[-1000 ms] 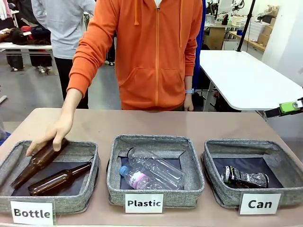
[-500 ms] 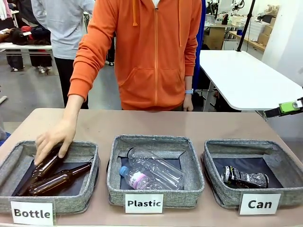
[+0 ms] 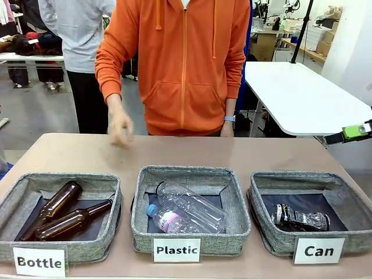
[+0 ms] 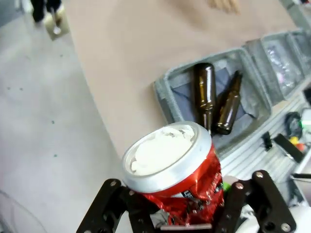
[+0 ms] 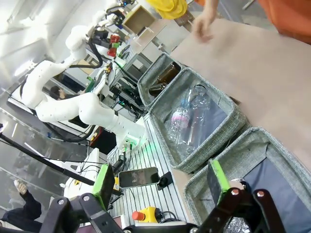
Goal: Sort the can waste into the basket.
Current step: Pick up the can waste from the table and place it in the right Fabric basket.
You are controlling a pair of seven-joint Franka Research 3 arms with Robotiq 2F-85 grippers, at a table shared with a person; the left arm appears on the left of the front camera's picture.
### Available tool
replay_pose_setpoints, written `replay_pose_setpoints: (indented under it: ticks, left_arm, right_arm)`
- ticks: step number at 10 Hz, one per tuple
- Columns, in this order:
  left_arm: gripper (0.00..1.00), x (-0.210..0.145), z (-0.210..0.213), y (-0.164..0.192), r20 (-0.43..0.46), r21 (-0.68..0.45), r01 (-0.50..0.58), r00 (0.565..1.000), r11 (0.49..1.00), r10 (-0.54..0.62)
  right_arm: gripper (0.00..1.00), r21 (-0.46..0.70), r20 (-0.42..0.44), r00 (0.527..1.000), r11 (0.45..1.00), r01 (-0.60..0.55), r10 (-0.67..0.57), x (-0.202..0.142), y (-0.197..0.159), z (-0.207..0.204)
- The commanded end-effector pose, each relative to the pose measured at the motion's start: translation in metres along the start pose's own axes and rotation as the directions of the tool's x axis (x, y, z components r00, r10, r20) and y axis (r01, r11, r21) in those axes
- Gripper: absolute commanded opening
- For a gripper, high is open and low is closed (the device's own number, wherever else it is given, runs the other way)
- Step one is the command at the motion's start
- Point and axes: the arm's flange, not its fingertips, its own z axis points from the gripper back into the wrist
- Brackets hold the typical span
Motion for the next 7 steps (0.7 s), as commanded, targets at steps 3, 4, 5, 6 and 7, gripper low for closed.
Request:
replay_pose_setpoints:
  ticks: [3, 4, 5, 6, 7]
  left_arm:
    - [0.02, 0.068, -0.094, -0.128, -0.132, -0.061, 0.222, 0.965, 0.973, -0.228]
    - [0.02, 0.086, -0.125, -0.166, -0.149, -0.01, 0.311, 0.939, 0.951, -0.308]
    - [0.02, 0.099, -0.151, -0.207, -0.169, -0.032, 0.437, 0.884, 0.899, -0.436]
    - [0.02, 0.114, -0.181, -0.256, -0.119, 0.009, 0.53, 0.843, 0.848, -0.525]
    - [0.02, 0.122, -0.21, -0.304, -0.13, -0.09, 0.642, 0.75, 0.761, -0.648]
  right_arm:
    - [1.0, -0.005, -0.001, 1.0, 1.0, -0.019, 0.019, -0.001, 0.001, -0.001]
    - [1.0, -0.005, -0.001, 1.0, 1.0, -0.019, 0.019, -0.001, 0.001, -0.001]
    - [1.0, -0.005, -0.001, 1.0, 1.0, -0.019, 0.019, -0.001, 0.001, -0.001]
    - [1.0, -0.005, -0.001, 1.0, 1.0, -0.019, 0.019, -0.001, 0.001, -0.001]
    - [1.0, -0.005, -0.001, 1.0, 1.0, -0.019, 0.019, -0.001, 0.001, -0.001]
